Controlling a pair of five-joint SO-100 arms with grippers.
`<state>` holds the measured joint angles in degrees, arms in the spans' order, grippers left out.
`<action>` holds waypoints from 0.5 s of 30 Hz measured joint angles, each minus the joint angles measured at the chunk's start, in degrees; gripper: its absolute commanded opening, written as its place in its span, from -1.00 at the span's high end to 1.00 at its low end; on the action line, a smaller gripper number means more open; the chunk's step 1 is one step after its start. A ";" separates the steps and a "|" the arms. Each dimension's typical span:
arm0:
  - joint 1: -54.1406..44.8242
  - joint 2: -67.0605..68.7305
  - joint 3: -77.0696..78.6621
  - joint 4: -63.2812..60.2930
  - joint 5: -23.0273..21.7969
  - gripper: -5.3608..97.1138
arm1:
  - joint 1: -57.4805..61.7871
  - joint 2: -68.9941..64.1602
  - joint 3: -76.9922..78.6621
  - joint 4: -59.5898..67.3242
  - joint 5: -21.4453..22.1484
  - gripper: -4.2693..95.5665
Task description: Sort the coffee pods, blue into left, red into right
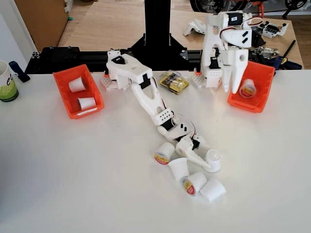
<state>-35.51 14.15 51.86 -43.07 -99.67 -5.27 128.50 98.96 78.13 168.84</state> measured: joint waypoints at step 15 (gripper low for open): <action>-1.05 -0.26 -1.05 -1.14 -1.05 0.57 | 0.00 0.00 3.08 -4.04 0.00 0.63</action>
<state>-36.56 13.89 50.80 -44.21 -100.72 -5.27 128.50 102.04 74.09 168.84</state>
